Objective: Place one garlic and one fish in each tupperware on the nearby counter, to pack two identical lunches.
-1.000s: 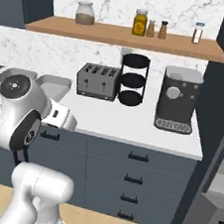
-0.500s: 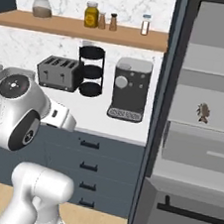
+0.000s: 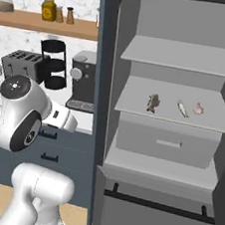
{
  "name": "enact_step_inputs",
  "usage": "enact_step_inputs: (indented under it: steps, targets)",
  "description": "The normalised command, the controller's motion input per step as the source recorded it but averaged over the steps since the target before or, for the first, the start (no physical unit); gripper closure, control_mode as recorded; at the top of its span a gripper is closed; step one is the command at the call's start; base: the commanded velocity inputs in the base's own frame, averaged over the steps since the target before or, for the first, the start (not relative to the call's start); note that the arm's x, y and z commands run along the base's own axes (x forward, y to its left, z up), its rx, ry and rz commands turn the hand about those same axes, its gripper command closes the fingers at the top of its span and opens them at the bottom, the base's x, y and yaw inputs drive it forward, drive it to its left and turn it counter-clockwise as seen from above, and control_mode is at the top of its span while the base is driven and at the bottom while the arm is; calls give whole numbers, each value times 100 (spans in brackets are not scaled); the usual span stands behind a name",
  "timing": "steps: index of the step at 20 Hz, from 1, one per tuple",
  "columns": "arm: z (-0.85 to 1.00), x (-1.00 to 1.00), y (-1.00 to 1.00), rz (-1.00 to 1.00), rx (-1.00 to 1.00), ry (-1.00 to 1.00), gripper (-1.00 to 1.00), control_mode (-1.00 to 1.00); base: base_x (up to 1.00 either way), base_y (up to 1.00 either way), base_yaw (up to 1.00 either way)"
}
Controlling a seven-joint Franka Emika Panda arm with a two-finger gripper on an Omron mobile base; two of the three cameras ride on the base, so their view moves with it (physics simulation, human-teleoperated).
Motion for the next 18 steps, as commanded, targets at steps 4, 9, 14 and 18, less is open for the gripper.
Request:
enact_step_inputs:
  steps: [4,9,14,18]
  targets:
    - [0,0,0,0,0,0,-100,100,8,-69,0]
    - [0,0,0,0,0,0,-100,100,7,-70,0]
    - [0,0,0,0,0,0,-100,100,12,-54,0]
    - [0,0,0,0,0,0,-100,100,16,-42,0]
